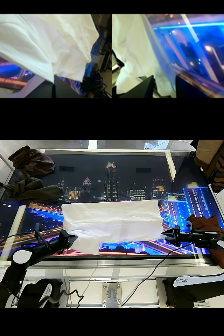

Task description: Fold the shirts.

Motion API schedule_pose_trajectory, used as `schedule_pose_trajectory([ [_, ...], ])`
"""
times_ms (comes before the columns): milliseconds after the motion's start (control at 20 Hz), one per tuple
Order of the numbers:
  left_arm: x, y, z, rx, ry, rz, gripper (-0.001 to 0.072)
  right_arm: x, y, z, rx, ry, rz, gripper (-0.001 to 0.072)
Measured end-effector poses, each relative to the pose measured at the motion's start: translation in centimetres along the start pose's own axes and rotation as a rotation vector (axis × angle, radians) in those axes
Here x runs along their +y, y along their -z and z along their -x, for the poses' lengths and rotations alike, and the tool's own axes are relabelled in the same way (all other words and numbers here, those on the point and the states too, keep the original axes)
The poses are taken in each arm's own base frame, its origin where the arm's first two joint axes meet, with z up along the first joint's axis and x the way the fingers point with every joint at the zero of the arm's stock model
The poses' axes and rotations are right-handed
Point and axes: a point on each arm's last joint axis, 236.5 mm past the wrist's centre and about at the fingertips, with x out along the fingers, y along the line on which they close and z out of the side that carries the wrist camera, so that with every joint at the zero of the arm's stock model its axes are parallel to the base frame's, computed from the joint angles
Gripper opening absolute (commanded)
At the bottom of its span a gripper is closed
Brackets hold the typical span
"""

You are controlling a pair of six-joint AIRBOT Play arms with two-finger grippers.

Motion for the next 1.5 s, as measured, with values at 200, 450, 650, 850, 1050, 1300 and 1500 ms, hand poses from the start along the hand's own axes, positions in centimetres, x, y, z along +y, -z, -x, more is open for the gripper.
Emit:
schedule_pose_trajectory([
  [200, 0.0, -0.1, 0.0, -0.002, 0.0, 0.002, 0.0012, 0.5, 0.6, -0.9, 0.033, 0.001, 0.013, 0.0039],
  [450, -0.1, -0.3, 0.0, -0.012, 0.002, 0.002, 0.0012, 1.7, 0.4, -0.7, 0.022, -0.017, 0.055, 0.0038],
  [650, -0.3, -0.3, 0.1, -0.01, 0.006, 0.0, 0.0012, 4.3, 0.8, 1.5, -0.018, -0.04, 0.091, 0.0038],
  [850, -0.9, 0.9, 0.4, 0.047, 0.008, -0.016, 0.0012, 4.6, 1.8, 5.7, -0.086, 0.004, 0.091, 0.0038],
  [1050, -0.6, 3.2, 0.8, 0.148, -0.012, -0.038, 0.0012, 4.3, 2.7, 9.7, -0.174, 0.015, 0.058, 0.0037],
  [1300, -1.1, 3.0, 0.9, 0.143, -0.008, -0.049, 0.001, 4.6, 3.7, 10.8, -0.198, 0.055, 0.067, 0.0037],
  [1500, -3.6, -1.0, 1.3, 0.01, 0.016, -0.091, 0.001, 6.9, 2.7, 11.3, -0.24, 0.038, 0.129, 0.0036],
])
